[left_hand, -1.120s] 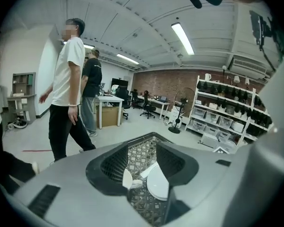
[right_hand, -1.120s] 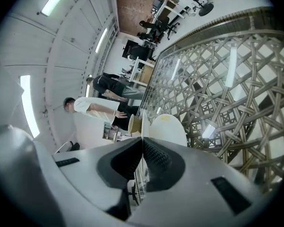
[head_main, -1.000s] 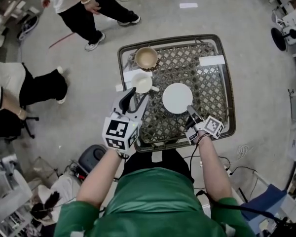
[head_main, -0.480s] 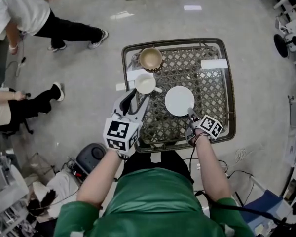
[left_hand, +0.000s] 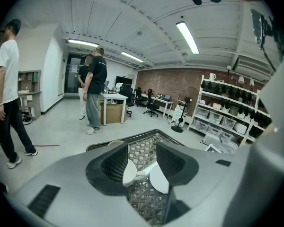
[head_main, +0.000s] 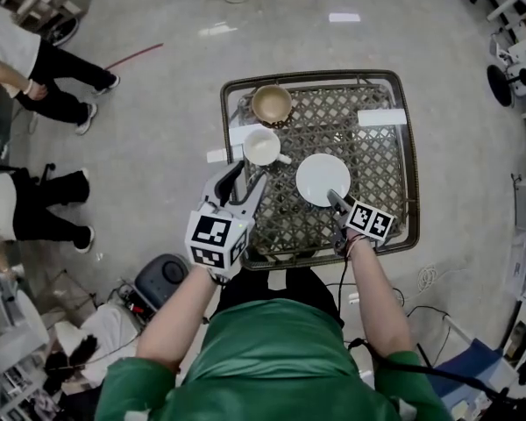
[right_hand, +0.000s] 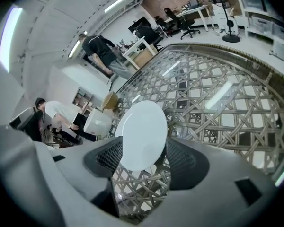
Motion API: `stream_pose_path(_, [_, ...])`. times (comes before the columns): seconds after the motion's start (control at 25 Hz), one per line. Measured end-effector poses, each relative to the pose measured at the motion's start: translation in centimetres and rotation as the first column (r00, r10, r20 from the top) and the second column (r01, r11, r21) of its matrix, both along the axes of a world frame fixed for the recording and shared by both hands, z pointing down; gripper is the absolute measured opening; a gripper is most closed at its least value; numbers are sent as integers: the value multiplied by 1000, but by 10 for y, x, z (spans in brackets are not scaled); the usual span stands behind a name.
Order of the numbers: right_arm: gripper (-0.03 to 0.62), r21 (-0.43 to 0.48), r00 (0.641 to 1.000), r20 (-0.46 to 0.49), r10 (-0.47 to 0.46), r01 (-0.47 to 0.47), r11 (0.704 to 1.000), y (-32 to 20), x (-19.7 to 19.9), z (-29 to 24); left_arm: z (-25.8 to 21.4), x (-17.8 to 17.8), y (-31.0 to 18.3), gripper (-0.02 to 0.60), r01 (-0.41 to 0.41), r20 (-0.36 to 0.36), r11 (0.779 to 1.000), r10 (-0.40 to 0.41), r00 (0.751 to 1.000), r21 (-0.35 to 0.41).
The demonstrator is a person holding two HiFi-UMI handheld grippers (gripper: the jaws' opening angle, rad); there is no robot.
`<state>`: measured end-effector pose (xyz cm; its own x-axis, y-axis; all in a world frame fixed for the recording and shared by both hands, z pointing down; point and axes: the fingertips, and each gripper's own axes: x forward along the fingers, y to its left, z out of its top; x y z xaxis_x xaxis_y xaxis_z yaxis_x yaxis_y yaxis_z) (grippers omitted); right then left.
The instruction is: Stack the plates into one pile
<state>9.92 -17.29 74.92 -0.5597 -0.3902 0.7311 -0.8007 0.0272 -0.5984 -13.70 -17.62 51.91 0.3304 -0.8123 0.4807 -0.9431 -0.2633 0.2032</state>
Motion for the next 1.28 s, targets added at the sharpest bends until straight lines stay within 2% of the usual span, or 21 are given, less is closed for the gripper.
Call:
stream_pose_path(0.28, [313,-26,971,-149,-187,185,982,2,-11,9,0,-4,15,197,9,10,1000,-9,1000,-5])
stream_pose_path(0.4, [322,-27,934,-209,-290,291,956,8,-15,11,-1,-6,21,197,10,9,1000,-10,1000,-4])
stream_pose_path(0.52, [330,-13,876,-297,-379,394,919,14,-12,11,-4,-8,27,198,11,9,1000,-11,1000,0])
stream_pose_path(0.6, [330,20,857,-358,-371,405,914,12,-4,5,-5,-7,31,197,12,9,1000,-12,1000,5])
stream_pose_path(0.64, [330,51,862,-379,-336,382,923,8,0,-2,-5,-7,32,196,13,10,1000,-13,1000,8])
stream_pose_path(0.72, [328,141,893,-383,-236,309,941,-3,6,-24,-6,-8,35,196,16,12,1000,-16,1000,15])
stream_pose_path(0.8, [319,254,922,-359,-147,248,935,-16,5,-59,-11,-10,36,198,19,14,999,-19,1000,26])
stream_pose_path(0.88, [266,384,937,-342,-78,215,898,-31,2,-105,-18,-11,34,196,20,14,999,-20,1000,44])
stream_pose_path(0.96, [161,508,945,-326,-33,205,837,-42,-1,-155,-29,-10,32,196,18,13,997,-18,1000,70])
stream_pose_path(1.0, [131,560,947,-321,-18,206,802,-45,-2,-179,-35,-9,30,196,15,12,996,-16,1000,86])
stream_pose_path(1.12, [106,667,947,-321,0,226,710,-45,-4,-239,-54,-5,27,196,10,17,991,-12,1000,130])
stream_pose_path(1.28, [77,751,947,-322,9,249,611,-34,-9,-304,-81,-1,26,196,14,25,984,-19,1000,178])
